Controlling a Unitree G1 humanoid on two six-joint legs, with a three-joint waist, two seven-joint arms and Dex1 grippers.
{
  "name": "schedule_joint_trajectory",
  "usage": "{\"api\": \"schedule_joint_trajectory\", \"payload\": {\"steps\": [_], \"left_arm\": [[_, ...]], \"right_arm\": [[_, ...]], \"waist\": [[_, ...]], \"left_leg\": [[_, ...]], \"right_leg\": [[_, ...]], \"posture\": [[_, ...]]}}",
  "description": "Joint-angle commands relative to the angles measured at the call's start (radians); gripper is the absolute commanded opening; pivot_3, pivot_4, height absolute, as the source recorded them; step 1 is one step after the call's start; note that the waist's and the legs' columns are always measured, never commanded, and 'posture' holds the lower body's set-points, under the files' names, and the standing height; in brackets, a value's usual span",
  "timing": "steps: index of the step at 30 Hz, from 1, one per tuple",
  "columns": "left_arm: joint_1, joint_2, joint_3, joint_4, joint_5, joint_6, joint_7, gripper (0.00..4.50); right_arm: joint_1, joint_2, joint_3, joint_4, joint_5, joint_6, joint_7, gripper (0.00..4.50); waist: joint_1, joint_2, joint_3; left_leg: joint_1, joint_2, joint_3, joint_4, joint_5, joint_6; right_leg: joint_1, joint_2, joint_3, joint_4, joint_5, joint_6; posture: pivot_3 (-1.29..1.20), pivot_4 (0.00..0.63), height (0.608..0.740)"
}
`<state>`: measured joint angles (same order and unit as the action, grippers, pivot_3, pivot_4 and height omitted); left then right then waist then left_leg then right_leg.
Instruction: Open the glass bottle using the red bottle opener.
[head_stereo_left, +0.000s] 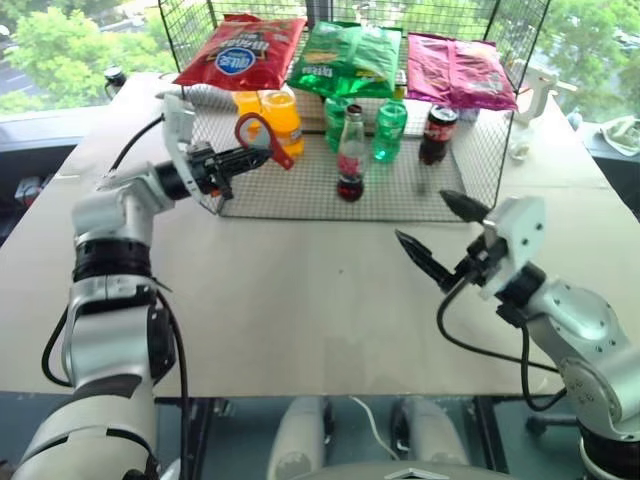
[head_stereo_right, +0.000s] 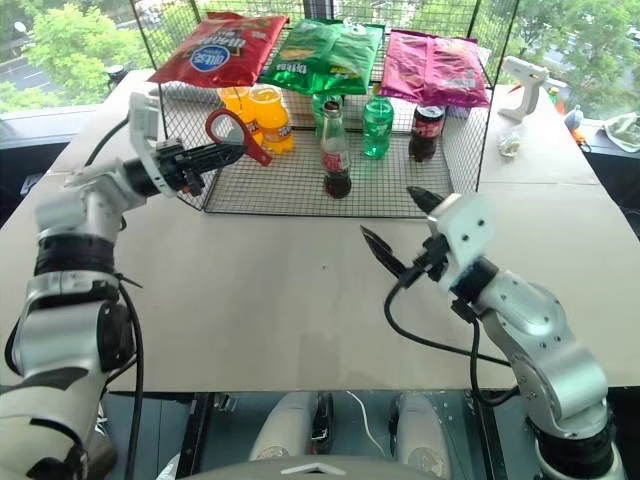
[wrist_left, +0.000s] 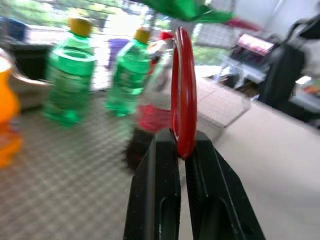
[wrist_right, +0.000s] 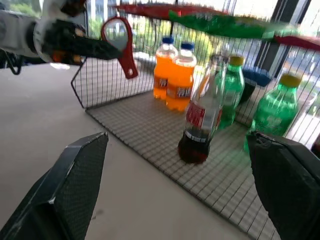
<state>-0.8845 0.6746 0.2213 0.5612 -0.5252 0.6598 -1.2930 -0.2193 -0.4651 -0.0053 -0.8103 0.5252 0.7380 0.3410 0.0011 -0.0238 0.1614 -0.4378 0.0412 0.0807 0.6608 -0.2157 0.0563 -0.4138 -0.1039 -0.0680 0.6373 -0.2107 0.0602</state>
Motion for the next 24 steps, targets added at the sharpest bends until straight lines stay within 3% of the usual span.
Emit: {"api": "schedule_joint_trajectory", "payload": {"steps": [1, 3, 8, 15, 24], "left_arm": [[0.062, -0.008, 0.029, -0.241, -0.156, 0.22, 0.027, 0.08], [0.1, -0.022, 0.029, -0.336, -0.215, 0.306, 0.058, 0.08], [0.137, -0.082, 0.027, -0.452, -0.297, 0.406, 0.158, 0.08], [0.144, -0.08, -0.017, -0.487, -0.338, 0.454, 0.155, 0.08], [0.129, -0.029, -0.113, -0.475, -0.324, 0.412, 0.028, 0.08]], "right_arm": [[-0.126, 0.045, -0.107, -0.018, 0.3, 0.149, -0.07, 4.5], [-0.191, 0.075, -0.149, 0.027, 0.453, 0.205, -0.117, 4.5], [-0.271, 0.062, -0.151, 0.112, 0.672, 0.304, -0.21, 4.5], [-0.347, 0.007, -0.058, 0.162, 0.68, 0.346, -0.198, 4.5], [-0.424, -0.035, -0.002, 0.282, 0.724, 0.399, -0.092, 4.5]], "waist": [[-0.004, 0.0, 0.0], [-0.005, 0.0, 0.0], [-0.006, 0.0, 0.0], [-0.014, 0.001, 0.001], [-0.013, 0.001, 0.001]], "left_leg": [[0.0, 0.0, -0.001, 0.001, 0.0, 0.0], [0.001, 0.001, -0.002, 0.003, 0.0, 0.0], [0.001, 0.002, -0.003, 0.006, 0.0, 0.001], [0.001, 0.0, -0.002, 0.006, 0.0, 0.001], [0.0, 0.0, -0.002, 0.006, -0.001, 0.001]], "right_leg": [[0.0, 0.0, 0.0, 0.001, 0.0, 0.0], [0.0, 0.0, -0.001, 0.003, 0.0, 0.0], [0.002, -0.001, -0.001, 0.004, 0.0, -0.001], [0.001, 0.0, -0.001, 0.005, -0.001, -0.002], [0.0, 0.0, 0.0, 0.005, -0.001, -0.003]], "posture": [[0.0, 0.15, 0.74], [0.0, 0.15, 0.74], [0.0, 0.15, 0.74], [0.0, 0.15, 0.74], [0.0, 0.15, 0.74]]}}
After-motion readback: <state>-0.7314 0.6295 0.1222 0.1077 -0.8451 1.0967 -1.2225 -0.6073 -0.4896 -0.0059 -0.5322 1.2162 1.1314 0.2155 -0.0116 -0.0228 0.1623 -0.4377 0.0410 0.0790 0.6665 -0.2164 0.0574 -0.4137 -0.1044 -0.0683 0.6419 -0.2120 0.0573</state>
